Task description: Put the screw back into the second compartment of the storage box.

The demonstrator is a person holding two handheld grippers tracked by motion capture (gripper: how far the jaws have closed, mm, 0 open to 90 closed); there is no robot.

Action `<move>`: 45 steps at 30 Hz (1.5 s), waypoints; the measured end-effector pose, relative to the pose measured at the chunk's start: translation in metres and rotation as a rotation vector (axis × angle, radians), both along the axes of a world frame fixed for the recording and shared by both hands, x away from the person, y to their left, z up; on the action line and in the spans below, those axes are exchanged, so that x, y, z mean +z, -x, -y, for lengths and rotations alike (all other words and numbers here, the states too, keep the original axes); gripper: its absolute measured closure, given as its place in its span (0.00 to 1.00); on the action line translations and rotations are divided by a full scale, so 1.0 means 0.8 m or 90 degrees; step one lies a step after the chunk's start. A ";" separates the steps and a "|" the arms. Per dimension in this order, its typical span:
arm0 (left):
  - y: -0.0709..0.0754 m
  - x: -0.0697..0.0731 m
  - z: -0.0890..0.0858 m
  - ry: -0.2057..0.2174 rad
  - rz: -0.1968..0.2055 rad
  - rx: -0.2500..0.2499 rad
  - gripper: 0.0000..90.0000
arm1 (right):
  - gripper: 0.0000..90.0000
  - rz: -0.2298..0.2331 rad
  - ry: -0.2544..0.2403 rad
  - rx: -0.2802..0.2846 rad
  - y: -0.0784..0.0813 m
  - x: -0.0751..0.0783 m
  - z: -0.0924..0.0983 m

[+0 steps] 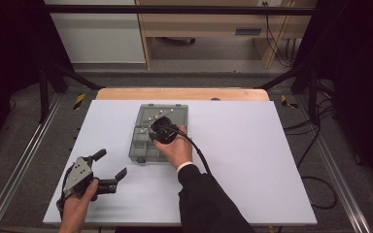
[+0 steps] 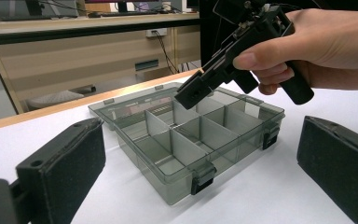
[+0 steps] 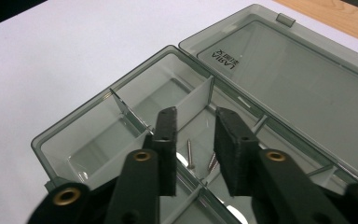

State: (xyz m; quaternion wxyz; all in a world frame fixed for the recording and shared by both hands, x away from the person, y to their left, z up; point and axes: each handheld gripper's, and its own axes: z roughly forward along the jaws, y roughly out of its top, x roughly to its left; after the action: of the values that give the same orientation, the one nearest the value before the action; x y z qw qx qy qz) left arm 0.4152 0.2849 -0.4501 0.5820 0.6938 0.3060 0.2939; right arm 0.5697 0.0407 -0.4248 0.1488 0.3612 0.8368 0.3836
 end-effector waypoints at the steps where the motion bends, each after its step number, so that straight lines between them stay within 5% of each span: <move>1: 0.000 0.000 0.000 0.001 0.000 0.001 0.01 | 0.74 0.004 0.004 0.000 0.001 0.000 0.001; 7: -0.001 -0.001 0.001 -0.004 -0.002 0.001 0.01 | 0.49 0.008 0.023 0.005 0.009 0.003 0.004; 8: -0.001 -0.001 0.002 -0.007 -0.002 -0.001 0.01 | 0.37 0.011 0.039 0.009 0.013 0.002 0.003; 14: 0.001 -0.001 -0.001 -0.004 -0.002 0.008 0.01 | 0.16 0.002 0.055 -0.006 0.023 0.006 0.011; 22: 0.001 -0.001 -0.003 0.001 -0.004 0.010 0.01 | 0.07 0.031 0.044 -0.005 0.042 0.024 0.045; 30: 0.003 -0.001 -0.005 -0.001 -0.004 0.020 0.01 | 0.11 0.035 -0.003 -0.002 0.071 0.035 0.080; 45: 0.002 -0.001 -0.014 0.017 -0.008 0.036 0.01 | 0.14 0.090 -0.017 -0.019 0.102 0.040 0.117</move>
State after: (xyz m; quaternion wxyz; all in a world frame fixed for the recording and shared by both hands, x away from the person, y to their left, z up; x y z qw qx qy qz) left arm 0.4134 0.2964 -0.4510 0.5807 0.6787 0.3330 0.3020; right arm 0.4877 -0.0532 -0.3932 0.2082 0.3478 0.8135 0.4170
